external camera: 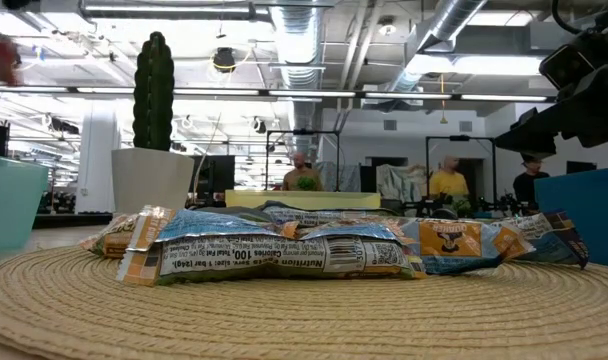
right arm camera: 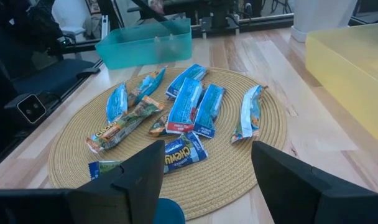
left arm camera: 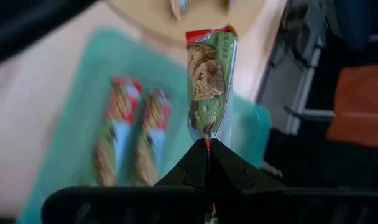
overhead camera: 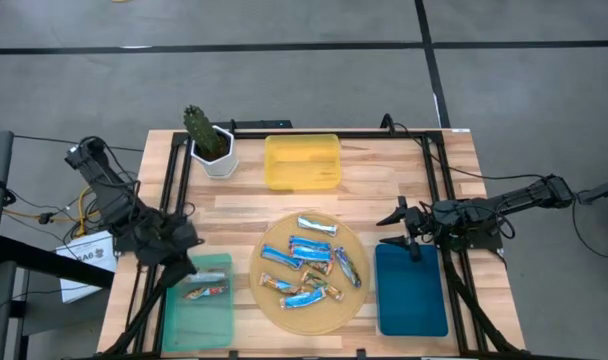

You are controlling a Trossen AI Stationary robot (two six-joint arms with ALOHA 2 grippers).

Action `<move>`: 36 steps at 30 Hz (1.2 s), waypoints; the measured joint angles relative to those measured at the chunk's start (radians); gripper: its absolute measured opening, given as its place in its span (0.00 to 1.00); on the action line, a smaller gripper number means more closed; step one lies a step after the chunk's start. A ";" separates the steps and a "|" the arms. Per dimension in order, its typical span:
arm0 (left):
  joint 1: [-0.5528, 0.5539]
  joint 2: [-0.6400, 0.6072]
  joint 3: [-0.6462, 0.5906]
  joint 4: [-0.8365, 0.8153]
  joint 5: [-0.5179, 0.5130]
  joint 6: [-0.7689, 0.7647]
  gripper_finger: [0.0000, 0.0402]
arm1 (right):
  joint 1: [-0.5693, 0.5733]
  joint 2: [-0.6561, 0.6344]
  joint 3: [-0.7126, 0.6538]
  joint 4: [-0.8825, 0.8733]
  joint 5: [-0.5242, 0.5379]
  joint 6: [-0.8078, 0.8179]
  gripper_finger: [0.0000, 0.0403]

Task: Pick and place Granola Bars by type
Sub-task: Put the red granola bar into the light blue bin

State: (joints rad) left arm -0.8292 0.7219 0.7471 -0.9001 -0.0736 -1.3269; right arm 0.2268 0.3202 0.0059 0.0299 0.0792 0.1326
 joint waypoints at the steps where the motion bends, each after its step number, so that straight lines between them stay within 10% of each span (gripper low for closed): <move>1: -0.019 0.000 0.000 0.003 0.013 -0.022 0.00 | 0.000 0.000 0.000 0.000 0.000 0.000 0.58; 17: -0.120 0.020 0.000 0.051 -0.046 -0.151 0.00 | 0.000 0.000 0.000 0.000 0.000 0.000 0.58; 36: -0.322 0.353 0.000 0.082 -0.163 -0.325 0.00 | 0.000 0.000 0.000 0.000 0.000 0.000 0.58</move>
State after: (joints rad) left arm -1.1512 1.0746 0.7471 -0.8179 -0.2369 -1.6518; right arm 0.2266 0.3205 0.0059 0.0299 0.0792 0.1324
